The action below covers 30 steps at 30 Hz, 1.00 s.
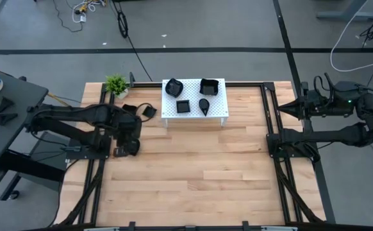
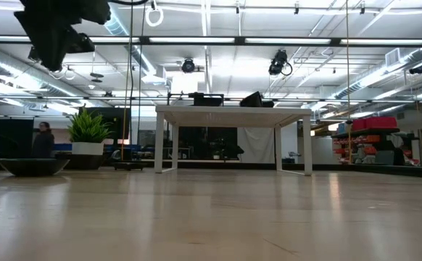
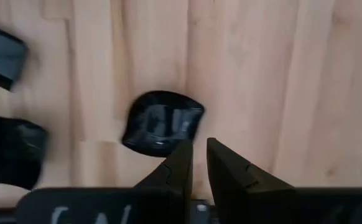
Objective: Pick & Place Mini shaped plates
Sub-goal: Stack the leaf-shaped plate on top of the leaf-shaped plate on the shelf
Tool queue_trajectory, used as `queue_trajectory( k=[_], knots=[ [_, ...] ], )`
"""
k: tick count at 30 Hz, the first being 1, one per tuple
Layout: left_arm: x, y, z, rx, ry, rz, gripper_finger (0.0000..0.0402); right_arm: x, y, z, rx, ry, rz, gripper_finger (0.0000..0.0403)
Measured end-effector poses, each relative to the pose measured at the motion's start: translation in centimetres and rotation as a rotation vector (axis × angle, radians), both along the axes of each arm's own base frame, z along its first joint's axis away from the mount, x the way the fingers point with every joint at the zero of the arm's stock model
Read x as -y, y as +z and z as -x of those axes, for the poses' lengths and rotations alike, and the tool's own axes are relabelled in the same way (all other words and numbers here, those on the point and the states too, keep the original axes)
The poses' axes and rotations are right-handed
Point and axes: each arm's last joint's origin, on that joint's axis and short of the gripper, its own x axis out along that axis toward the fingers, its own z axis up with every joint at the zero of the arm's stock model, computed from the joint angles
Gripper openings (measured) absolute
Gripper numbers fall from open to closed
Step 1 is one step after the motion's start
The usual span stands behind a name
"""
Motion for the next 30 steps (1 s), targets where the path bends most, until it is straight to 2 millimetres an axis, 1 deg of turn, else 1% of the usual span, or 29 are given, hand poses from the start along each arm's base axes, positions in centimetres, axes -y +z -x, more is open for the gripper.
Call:
queue_trajectory(
  k=[2,8,12,17,19,22,30],
  knots=[
    [-0.4,0.0,-0.1,0.002,-0.042,-0.025,0.0051,0.0,0.0,0.0,0.0,0.0,0.0,0.002],
    [-1.5,-0.2,-1.3,0.074,-0.199,-0.082,0.0051,0.0,0.0,0.0,0.0,0.0,0.0,0.002],
    [-1.9,-0.1,-1.7,0.125,-0.379,-0.143,0.0051,0.0,0.0,0.0,0.0,0.0,0.0,0.002],
    [-2.3,-0.2,-1.7,0.125,-0.589,-0.201,0.0051,0.0,0.0,0.0,0.0,0.0,0.0,0.002],
    [-2.4,-0.7,-1.6,0.11,-0.649,-0.211,0.0051,0.0,0.0,0.0,0.0,0.0,0.0,0.002],
    [-2.5,-2.0,-1.3,0.065,-0.723,-0.208,0.0051,0.0,0.0,0.0,0.0,0.0,0.0,0.002],
    [-2.4,-5.5,-0.2,-0.046,-0.759,-0.157,0.0051,0.0,0.0,0.0,0.0,0.0,0.0,0.002]
  ],
)
